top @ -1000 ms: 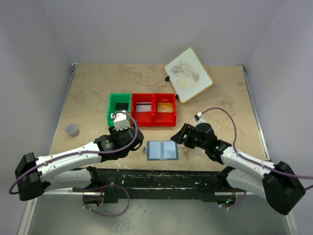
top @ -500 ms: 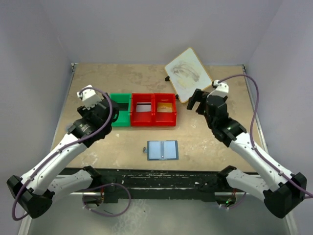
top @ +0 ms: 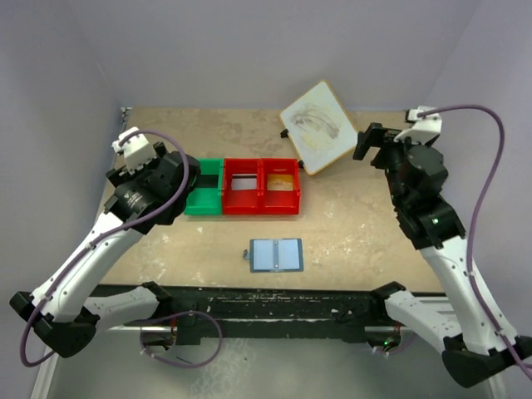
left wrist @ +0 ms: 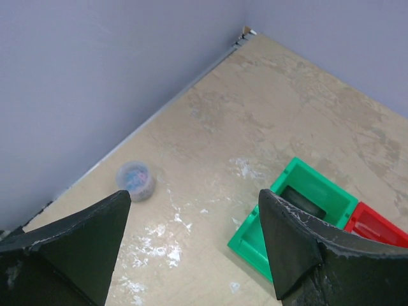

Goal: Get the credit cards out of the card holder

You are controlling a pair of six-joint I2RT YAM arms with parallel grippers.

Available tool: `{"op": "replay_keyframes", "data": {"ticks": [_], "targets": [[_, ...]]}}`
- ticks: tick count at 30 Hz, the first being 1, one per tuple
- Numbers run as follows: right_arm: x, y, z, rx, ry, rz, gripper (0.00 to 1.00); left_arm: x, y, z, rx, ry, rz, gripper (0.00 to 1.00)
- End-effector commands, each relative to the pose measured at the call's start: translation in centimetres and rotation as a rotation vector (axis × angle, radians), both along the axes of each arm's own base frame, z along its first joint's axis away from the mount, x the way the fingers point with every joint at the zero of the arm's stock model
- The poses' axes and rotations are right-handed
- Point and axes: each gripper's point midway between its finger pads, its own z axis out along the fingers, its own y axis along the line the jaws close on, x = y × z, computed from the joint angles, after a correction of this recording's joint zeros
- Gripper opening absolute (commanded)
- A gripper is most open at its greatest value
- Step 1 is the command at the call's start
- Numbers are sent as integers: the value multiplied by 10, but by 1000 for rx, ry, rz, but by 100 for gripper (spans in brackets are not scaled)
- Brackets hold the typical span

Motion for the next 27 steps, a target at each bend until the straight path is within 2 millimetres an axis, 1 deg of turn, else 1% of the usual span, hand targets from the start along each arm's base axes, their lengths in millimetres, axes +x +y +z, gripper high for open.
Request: {"op": "replay_keyframes", "data": {"ticks": [1, 3, 7, 14, 17, 21, 27], "targets": [[-22, -6, 60, -63, -153, 42, 100, -7, 19, 42, 64, -68, 99, 79], [-26, -5, 69, -65, -169, 58, 100, -7, 20, 54, 63, -78, 101, 79], [-28, -3, 77, -74, -174, 77, 100, -13, 25, 71, 59, -111, 110, 79], [-40, -5, 95, -37, -221, 83, 100, -24, 32, 81, 18, -158, 87, 80], [-45, -1, 102, -54, -248, 119, 100, -28, 35, 86, -8, -189, 79, 80], [-46, 4, 103, -67, -247, 152, 100, -30, 37, 90, -22, -212, 77, 80], [-41, -6, 95, -64, -220, 88, 100, -28, 36, 90, -17, -215, 77, 80]]}}
